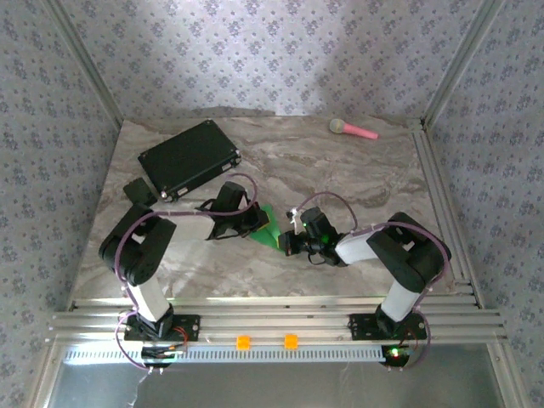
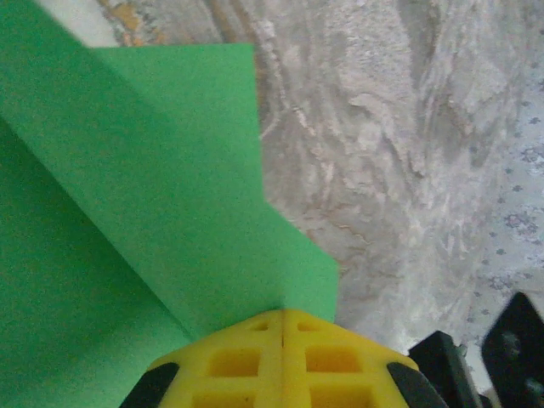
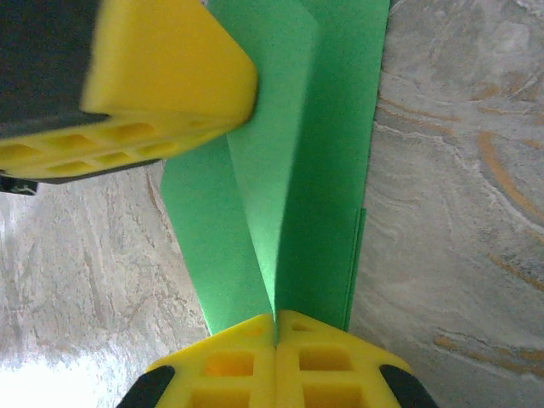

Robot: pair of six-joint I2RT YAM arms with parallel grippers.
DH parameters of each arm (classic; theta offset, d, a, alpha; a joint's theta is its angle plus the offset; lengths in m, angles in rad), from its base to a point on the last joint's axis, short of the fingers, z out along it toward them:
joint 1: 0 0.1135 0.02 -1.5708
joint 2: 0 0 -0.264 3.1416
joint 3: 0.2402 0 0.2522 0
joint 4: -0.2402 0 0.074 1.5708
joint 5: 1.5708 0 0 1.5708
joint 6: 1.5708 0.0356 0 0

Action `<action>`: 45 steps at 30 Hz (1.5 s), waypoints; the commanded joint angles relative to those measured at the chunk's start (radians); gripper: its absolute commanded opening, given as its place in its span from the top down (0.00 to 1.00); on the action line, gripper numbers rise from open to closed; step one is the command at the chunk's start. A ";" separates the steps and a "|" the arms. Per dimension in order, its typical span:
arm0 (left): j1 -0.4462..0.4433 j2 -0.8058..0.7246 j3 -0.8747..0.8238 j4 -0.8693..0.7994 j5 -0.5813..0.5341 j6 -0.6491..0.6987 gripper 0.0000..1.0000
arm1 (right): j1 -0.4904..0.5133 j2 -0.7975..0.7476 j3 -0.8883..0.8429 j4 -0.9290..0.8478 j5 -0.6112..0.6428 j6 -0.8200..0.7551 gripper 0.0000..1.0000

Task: Fold a paper plane with a square sheet of paper (pick it up from the middle)

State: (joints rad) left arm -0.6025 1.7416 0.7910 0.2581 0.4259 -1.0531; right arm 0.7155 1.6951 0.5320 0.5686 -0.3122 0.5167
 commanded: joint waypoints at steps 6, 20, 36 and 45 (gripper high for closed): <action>-0.002 0.026 0.024 -0.017 -0.038 -0.004 0.97 | -0.001 0.026 0.009 -0.112 0.004 -0.014 0.97; -0.002 0.044 0.028 -0.033 -0.047 0.002 0.97 | -0.004 0.024 0.056 -0.212 -0.019 -0.041 0.97; -0.004 0.017 0.012 0.004 -0.052 -0.008 0.94 | -0.010 0.037 0.103 -0.319 -0.044 -0.070 0.99; -0.003 0.030 0.016 0.007 -0.051 -0.012 0.91 | -0.016 0.057 0.137 -0.371 -0.065 -0.078 1.00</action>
State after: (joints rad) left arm -0.6025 1.7756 0.7971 0.2508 0.3737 -1.0603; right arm 0.7006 1.7123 0.6647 0.3229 -0.3725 0.4591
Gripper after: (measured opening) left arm 0.084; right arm 0.052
